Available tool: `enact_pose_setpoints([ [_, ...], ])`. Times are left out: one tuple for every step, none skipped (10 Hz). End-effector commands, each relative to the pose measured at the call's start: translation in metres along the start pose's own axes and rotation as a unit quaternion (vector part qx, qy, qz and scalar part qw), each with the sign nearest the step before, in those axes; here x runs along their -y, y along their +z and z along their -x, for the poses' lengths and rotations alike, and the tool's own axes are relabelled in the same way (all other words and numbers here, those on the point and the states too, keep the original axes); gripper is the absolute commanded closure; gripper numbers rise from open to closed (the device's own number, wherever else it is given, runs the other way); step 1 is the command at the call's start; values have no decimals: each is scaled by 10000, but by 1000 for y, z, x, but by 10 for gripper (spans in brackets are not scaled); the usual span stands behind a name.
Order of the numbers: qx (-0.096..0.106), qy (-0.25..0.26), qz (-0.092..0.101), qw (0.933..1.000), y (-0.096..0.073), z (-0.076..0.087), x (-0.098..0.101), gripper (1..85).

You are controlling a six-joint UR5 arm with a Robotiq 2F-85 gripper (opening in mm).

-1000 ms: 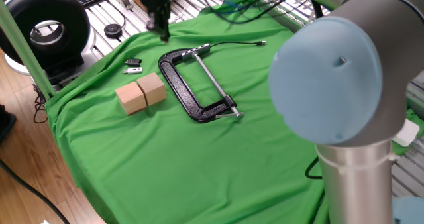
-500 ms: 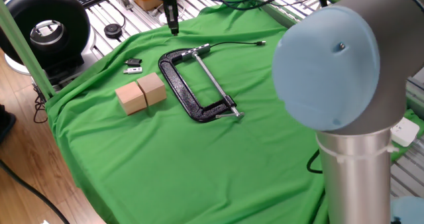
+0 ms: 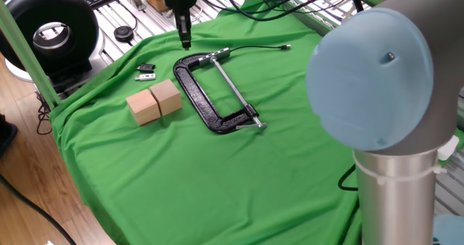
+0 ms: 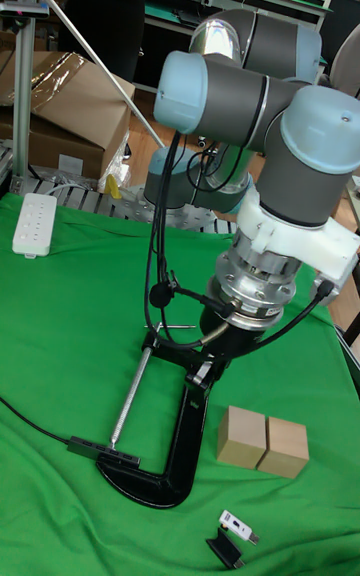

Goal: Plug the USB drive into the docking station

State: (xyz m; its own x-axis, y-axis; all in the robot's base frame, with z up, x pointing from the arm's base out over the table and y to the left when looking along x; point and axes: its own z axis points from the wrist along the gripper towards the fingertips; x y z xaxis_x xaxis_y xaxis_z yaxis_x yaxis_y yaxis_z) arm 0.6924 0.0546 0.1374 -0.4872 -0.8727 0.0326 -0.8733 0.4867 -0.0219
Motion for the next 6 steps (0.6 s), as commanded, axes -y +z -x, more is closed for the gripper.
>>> enact_pose_setpoints([
  [-95, -882, 214, 9958, 0, -7, -10, 840],
  [-111, -1050, 199, 9942, 2, -20, 6, 840],
  [-76, -1081, 156, 9940, 6, -28, 15, 840],
  [12, -1127, 127, 9935, 13, -29, 21, 840],
  [116, -1150, 136, 9932, 21, -29, 24, 840],
  [157, -1149, 79, 9932, 27, -31, 33, 840],
])
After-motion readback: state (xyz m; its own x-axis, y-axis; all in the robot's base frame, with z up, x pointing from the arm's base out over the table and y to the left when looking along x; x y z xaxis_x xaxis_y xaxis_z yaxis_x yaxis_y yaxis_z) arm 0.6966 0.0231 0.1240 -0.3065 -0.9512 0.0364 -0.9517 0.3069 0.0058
